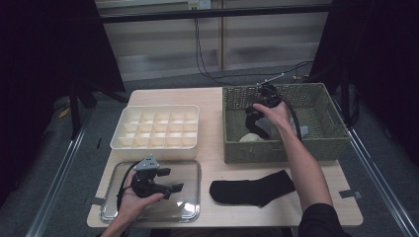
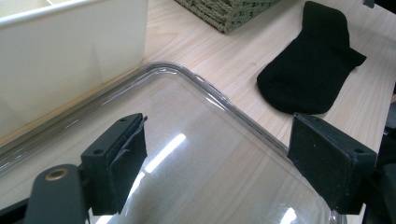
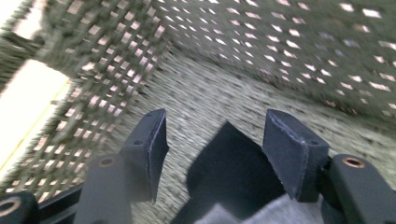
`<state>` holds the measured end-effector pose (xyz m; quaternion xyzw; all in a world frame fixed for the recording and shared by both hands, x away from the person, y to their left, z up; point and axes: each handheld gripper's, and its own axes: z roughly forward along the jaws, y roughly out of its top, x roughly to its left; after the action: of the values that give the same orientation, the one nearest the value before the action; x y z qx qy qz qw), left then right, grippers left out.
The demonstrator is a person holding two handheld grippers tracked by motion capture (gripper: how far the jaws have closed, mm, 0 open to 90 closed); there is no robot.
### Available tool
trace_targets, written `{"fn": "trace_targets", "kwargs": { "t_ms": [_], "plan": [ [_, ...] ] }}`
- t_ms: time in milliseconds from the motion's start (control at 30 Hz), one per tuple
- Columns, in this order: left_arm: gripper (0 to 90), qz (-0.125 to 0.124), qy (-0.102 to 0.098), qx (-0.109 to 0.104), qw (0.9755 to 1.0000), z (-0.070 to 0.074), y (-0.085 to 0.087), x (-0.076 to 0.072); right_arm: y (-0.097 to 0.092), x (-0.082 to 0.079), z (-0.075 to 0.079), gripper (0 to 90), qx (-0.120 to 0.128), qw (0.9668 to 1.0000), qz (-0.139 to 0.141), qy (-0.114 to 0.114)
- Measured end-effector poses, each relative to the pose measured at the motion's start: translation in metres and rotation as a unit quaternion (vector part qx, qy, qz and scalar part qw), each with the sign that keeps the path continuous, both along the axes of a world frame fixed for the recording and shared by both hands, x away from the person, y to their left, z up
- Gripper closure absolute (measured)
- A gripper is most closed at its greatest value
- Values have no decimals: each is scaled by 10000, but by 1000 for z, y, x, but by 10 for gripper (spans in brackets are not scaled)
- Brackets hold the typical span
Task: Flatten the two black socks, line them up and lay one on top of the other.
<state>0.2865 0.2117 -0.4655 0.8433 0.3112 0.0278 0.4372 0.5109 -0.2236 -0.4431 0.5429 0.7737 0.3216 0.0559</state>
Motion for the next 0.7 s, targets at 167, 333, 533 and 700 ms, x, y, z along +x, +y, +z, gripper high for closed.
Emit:
{"fn": "trace_targets", "kwargs": {
  "t_ms": [167, 333, 533, 700],
  "plan": [
    [185, -32, 17, 50, 10000, 0, -1, 0, -1, 2, -5, 437, -196, 9997, 23, 159],
    [184, -47, 12, 40, 10000, 0, -1, -1, 1, 4, -12, 483, -354, 9988, 17, 340],
    [179, -97, 49, 92, 9999, -2, -3, 0, 5, 8, -18, 508, -665, 9965, -3, 500],
    [179, -81, 49, 78, 9999, -2, -3, 0, 10, 8, -22, 537, -848, 9945, 68, 611]
  ]
}}
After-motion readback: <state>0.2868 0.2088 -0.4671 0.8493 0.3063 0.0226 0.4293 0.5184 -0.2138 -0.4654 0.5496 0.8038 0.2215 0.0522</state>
